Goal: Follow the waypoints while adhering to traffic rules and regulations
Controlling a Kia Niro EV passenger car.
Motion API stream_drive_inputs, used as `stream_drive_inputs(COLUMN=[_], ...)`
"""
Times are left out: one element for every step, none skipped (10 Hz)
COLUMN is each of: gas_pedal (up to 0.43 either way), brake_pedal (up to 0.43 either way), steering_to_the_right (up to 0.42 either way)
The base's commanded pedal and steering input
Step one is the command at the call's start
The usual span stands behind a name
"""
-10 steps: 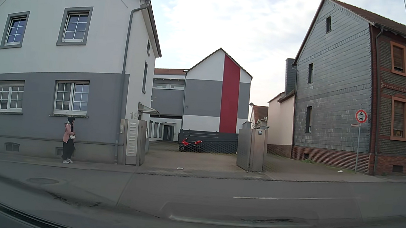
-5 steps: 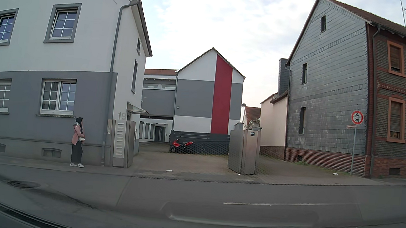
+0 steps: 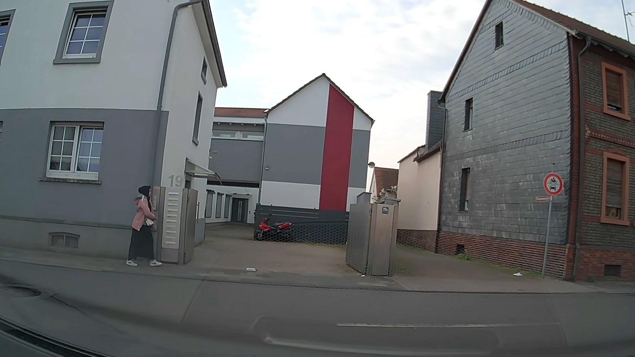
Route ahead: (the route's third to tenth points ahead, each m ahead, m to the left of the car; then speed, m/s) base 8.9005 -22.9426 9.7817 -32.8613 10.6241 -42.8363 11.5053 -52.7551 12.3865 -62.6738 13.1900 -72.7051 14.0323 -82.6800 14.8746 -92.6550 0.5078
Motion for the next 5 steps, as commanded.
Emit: stream_drive_inputs(gas_pedal=[0.000, 0.000, 0.000, 0.000, 0.000], brake_pedal=[0.104, 0.085, 0.073, 0.037, 0.012], steering_to_the_right=[0.286, 0.286, 0.286, 0.286, 0.286])
